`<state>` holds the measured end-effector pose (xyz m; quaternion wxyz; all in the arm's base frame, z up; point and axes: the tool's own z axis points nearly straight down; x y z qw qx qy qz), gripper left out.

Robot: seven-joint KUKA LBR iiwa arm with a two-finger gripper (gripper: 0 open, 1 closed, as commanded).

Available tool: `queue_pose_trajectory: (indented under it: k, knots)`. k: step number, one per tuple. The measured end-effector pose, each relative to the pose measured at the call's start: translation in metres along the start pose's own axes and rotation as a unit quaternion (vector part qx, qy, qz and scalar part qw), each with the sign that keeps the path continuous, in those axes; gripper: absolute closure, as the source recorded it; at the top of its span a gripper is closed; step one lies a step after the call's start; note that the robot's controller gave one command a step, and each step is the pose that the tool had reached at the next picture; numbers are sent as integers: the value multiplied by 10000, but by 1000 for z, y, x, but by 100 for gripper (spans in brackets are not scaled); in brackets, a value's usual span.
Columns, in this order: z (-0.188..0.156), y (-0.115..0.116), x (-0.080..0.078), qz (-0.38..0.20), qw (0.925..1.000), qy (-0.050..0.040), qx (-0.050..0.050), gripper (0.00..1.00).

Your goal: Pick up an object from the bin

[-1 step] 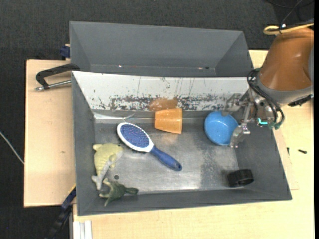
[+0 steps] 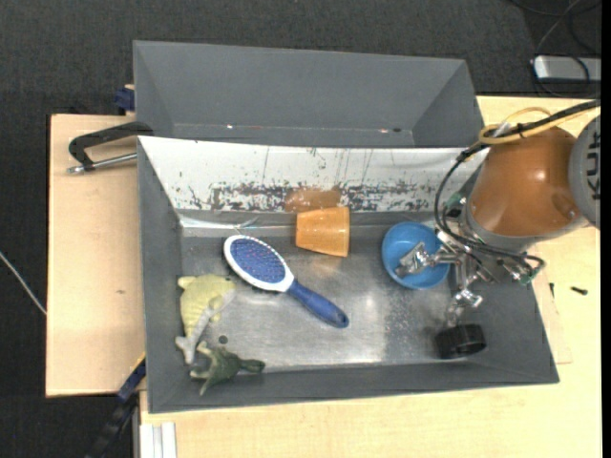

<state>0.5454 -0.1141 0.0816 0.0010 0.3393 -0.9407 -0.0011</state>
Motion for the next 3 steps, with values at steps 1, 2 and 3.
queue_pose_trajectory:
  k: [1, 2, 3]
  knots:
    - [-3, -2, -1, 3, 10000, -25, 36, 100]
    - [-23, -16, -26, -749, 9972, -26, 34, 100]
    - [-144, -4, -22, -687, 9976, -54, 69, 100]
